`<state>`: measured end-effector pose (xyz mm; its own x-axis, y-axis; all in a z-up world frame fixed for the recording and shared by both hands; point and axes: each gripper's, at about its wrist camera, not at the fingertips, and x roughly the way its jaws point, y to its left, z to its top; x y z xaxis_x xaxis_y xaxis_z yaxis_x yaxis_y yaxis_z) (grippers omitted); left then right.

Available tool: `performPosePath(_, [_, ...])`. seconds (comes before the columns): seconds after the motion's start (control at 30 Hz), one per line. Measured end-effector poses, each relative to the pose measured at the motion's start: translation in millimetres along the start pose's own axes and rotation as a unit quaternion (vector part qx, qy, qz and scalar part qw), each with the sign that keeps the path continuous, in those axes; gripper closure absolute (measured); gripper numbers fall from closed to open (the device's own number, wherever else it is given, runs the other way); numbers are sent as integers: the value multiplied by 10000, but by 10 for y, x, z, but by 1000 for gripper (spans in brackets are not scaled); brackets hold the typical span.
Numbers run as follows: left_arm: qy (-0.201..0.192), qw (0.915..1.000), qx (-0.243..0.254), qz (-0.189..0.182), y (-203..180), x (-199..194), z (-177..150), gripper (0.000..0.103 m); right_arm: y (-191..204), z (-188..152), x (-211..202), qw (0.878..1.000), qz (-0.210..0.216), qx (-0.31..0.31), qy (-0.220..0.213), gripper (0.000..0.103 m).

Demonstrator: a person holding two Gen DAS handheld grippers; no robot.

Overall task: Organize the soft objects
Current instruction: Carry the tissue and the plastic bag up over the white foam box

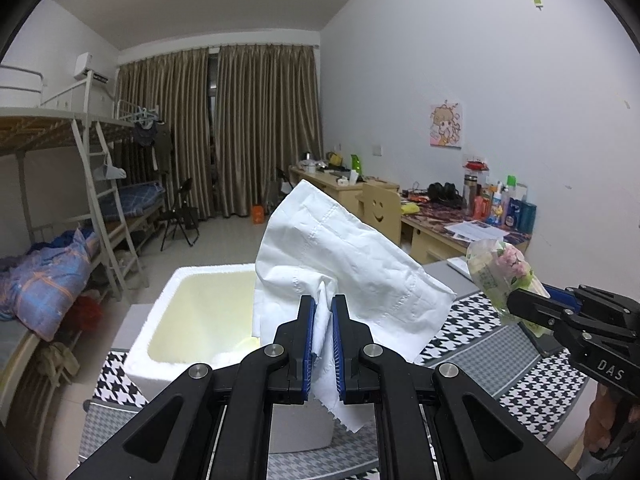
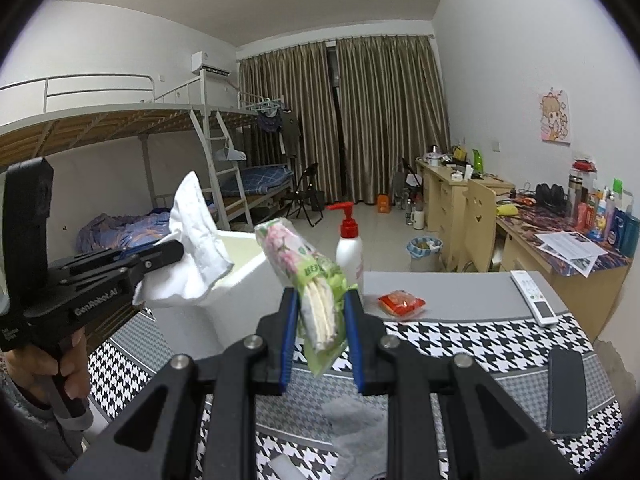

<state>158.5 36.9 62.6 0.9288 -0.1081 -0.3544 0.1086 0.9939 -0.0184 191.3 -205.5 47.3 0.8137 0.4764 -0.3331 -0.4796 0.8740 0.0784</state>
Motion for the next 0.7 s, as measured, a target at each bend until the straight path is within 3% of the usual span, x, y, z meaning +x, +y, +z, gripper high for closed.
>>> performPosePath(0.4, [-73,9997,-148,188,175,67,88,94,112,152,182,9998,190,27,23,76])
performPosePath(0.7, [-96,9978,-266,593,376,125,149,94,267,300,368,9991,400,-91,122,76])
